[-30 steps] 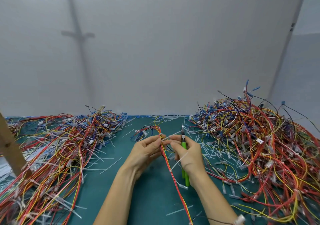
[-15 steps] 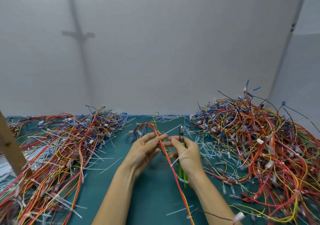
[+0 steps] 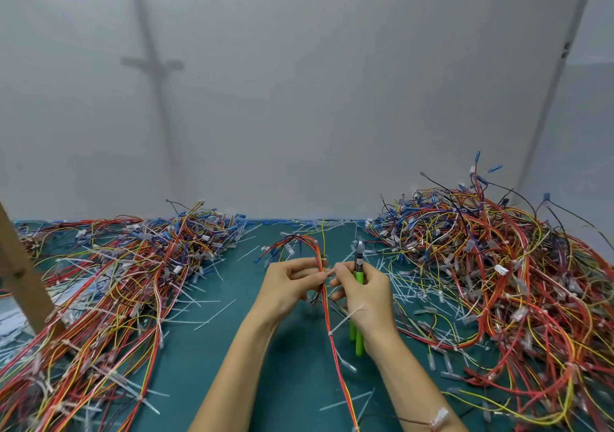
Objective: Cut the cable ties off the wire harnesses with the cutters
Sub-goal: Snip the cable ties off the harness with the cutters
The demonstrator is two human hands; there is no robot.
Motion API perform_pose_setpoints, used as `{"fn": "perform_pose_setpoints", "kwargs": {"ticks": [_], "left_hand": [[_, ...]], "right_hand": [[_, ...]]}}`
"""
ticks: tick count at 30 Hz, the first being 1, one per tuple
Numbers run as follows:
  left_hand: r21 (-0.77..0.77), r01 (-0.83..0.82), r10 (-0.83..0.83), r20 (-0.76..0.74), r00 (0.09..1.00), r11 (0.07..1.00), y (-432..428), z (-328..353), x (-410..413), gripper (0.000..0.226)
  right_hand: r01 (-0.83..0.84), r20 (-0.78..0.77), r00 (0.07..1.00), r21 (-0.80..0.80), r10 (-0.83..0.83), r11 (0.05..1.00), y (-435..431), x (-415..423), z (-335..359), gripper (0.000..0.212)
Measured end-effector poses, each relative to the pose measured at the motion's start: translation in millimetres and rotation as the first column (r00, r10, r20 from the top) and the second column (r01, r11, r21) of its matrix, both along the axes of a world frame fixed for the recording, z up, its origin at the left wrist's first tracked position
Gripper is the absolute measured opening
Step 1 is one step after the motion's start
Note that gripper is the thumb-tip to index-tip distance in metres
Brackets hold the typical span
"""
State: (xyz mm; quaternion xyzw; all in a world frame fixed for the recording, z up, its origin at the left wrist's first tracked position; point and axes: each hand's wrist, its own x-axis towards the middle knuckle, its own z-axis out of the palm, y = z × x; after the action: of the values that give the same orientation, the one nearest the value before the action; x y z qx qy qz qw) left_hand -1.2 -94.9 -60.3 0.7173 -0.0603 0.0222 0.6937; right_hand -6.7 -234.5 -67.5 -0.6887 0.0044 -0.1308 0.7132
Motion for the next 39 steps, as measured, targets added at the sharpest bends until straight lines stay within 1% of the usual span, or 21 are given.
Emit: {"fn": "perform_pose_setpoints", "kwargs": {"ticks": [3,6,8,10,14,20,23,27,29,33,35,37,39], "left_hand": [[0.018,-0.039,0.039,0.013,0.999,0.999,-4.5,1.7,0.0,0.024],[-0.013,-0.082,0.082,0.005,0.997,0.997,-5.9,2.7,0.3,0.026],[-0.042,-0.092,0.091,-0.027,0.996,0.995,-5.5,2.4,0.3,0.028],[-0.098,-0.074,0.067,-0.071,0.995,0.993,-4.7,1.8,0.3,0.029],[-0.190,-0.059,0.038,-0.112,0.993,0.980,-2.8,-0.1,2.0,0.017],[-0.344,-0.061,0.015,-0.135,0.991,0.937,-2.7,-1.5,2.6,0.016],[-0.351,-0.056,0.011,-0.131,0.991,0.935,-3.1,0.0,2.2,0.013],[-0.344,-0.087,0.044,-0.132,0.990,0.935,-4.6,2.5,1.4,0.024],[-0.350,-0.126,0.086,-0.128,0.988,0.928,-5.9,2.2,1.7,0.028],[-0.404,-0.204,0.174,-0.111,0.978,0.892,-4.0,0.6,2.9,0.021],[-0.433,-0.216,0.188,-0.108,0.976,0.875,-2.5,0.8,2.7,0.017],[-0.462,-0.228,0.200,-0.109,0.974,0.857,-1.2,1.3,2.9,0.014],[-0.475,-0.234,0.212,-0.101,0.972,0.848,0.5,2.1,3.0,0.013]], "right_hand": [[0.031,-0.016,0.999,-0.009,-0.031,0.999,-0.4,0.7,0.0,0.014],[0.029,-0.020,0.999,0.003,-0.029,1.000,-0.1,0.6,-0.1,0.014],[0.036,-0.018,0.999,0.032,-0.035,0.999,-0.2,0.9,0.5,0.015],[0.036,-0.024,0.999,0.053,-0.034,0.998,-0.6,0.9,1.7,0.016],[-0.025,-0.040,0.999,0.135,0.031,0.991,-1.2,-0.4,3.9,0.017],[-0.042,-0.047,0.998,0.152,0.050,0.987,-0.8,-1.6,6.4,0.011],[-0.046,-0.047,0.997,0.158,0.054,0.986,-1.3,-0.5,5.3,0.011],[-0.055,-0.042,0.997,0.151,0.062,0.987,-1.5,0.8,5.2,0.013],[-0.107,-0.048,0.992,0.129,0.113,0.986,-3.1,0.5,6.2,0.018],[-0.260,-0.118,0.956,0.086,0.269,0.962,-5.8,-2.2,8.6,0.029],[-0.298,-0.156,0.940,0.055,0.303,0.953,-5.9,-1.8,9.8,0.038],[-0.300,-0.192,0.940,-0.071,0.282,0.951,-5.9,-1.1,9.3,0.046],[-0.285,-0.204,0.950,-0.254,0.236,0.924,-5.3,-0.8,6.5,0.051]]}}
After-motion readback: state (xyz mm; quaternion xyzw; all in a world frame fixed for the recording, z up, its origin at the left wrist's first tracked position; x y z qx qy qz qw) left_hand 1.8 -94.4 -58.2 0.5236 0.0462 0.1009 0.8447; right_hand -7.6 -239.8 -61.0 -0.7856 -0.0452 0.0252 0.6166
